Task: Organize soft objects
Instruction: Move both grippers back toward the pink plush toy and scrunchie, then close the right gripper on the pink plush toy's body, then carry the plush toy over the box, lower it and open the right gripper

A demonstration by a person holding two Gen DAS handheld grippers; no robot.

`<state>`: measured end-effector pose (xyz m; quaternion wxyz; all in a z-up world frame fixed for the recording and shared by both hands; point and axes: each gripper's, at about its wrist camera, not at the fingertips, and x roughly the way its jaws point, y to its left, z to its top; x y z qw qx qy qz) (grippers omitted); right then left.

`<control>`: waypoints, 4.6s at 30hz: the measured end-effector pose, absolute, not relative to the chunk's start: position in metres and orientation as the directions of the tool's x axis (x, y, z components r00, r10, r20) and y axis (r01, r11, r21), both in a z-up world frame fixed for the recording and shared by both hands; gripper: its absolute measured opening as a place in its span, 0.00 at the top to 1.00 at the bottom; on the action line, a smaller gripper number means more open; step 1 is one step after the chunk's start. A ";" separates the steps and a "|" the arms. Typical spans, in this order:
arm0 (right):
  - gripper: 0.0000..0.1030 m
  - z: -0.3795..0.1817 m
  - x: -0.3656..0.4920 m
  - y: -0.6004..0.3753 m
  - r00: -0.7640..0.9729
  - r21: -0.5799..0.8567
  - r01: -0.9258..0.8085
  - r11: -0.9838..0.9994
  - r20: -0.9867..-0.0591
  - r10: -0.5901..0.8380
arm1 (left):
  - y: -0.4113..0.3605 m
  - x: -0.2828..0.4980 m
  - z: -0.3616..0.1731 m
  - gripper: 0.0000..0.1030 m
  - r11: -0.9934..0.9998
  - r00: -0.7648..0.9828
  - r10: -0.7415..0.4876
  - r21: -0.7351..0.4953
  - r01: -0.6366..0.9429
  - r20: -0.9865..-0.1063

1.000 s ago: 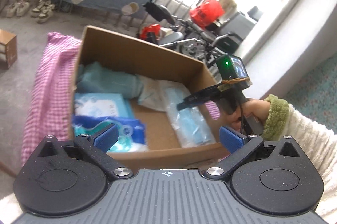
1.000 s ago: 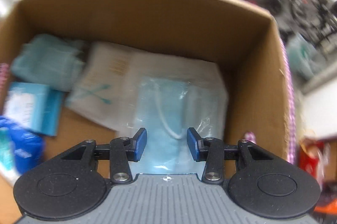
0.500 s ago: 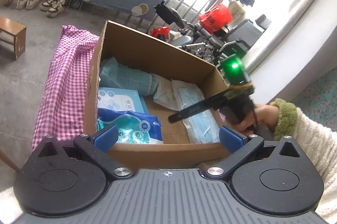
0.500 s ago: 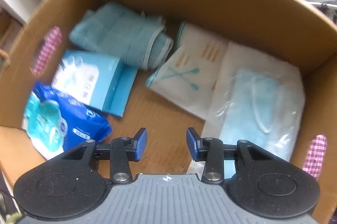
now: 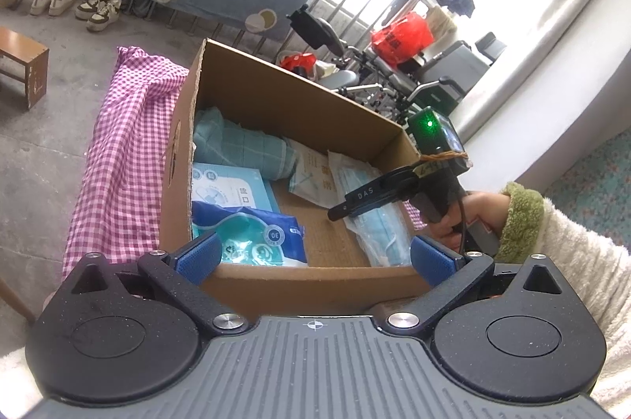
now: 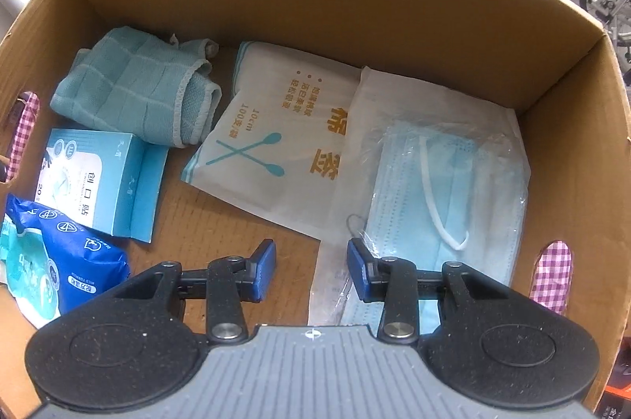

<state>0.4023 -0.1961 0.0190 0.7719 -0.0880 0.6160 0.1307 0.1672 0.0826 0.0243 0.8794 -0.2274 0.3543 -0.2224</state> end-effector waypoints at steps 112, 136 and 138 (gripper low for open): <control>0.25 0.122 0.360 -0.268 0.344 0.627 -0.164 0.761 -0.687 0.640 | -0.075 0.314 0.048 0.08 0.811 0.350 -0.574 -0.456 0.366 -0.740; 0.25 0.043 0.436 -0.270 0.245 0.607 -0.070 0.792 -0.759 0.603 | -0.060 0.373 -0.012 0.03 0.895 0.274 -0.436 -0.380 0.234 -0.857; 0.25 0.053 0.432 -0.276 0.277 0.606 -0.075 0.792 -0.750 0.600 | -0.060 0.368 -0.004 0.03 0.898 0.298 -0.427 -0.363 0.247 -0.854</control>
